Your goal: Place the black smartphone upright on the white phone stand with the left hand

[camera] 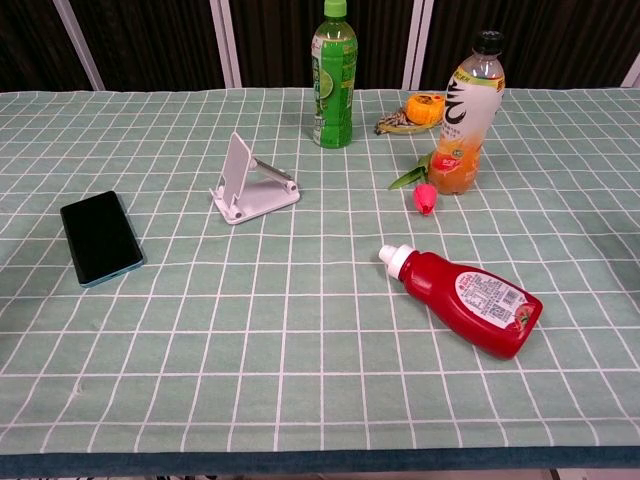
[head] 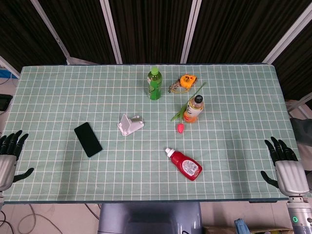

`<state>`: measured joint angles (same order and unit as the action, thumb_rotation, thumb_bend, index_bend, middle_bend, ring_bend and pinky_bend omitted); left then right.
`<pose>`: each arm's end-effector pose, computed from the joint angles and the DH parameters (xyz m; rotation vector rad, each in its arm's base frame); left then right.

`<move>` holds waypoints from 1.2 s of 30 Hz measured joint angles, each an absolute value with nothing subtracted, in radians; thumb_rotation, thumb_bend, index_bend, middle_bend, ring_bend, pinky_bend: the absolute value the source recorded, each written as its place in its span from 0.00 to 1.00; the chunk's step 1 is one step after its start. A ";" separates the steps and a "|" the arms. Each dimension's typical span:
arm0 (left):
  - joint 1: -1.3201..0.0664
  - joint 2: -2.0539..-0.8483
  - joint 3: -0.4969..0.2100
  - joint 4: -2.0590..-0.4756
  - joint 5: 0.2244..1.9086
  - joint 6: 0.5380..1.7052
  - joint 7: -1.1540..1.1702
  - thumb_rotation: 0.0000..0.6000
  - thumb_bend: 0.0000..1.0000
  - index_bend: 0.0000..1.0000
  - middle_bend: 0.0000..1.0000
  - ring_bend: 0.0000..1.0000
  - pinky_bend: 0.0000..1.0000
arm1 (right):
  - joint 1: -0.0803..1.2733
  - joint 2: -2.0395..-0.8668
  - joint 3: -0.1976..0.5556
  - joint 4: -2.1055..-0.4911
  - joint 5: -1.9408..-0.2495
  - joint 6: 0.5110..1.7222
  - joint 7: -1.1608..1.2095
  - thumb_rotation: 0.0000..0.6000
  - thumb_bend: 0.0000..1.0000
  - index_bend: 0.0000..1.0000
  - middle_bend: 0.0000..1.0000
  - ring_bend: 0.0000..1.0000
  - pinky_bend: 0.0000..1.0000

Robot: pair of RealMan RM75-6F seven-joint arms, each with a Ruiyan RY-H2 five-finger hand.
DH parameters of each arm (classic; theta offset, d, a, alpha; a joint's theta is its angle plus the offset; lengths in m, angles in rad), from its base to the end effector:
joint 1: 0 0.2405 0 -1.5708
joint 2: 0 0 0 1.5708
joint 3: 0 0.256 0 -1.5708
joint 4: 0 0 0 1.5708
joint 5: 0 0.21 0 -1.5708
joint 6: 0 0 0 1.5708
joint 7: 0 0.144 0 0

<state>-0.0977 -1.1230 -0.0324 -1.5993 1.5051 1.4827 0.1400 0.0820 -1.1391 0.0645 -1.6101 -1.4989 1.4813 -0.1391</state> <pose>-0.3117 0.1815 0.1561 -1.4523 -0.7919 -0.7951 -0.3092 -0.1831 0.1544 1.4148 -0.8066 0.8212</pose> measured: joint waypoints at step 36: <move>-0.222 -1.060 -0.028 -1.622 1.539 1.296 0.229 1.00 0.08 0.02 0.00 0.00 0.09 | 0.088 -1.139 0.070 -1.616 -1.483 1.467 -0.145 1.00 0.31 0.01 0.00 0.00 0.18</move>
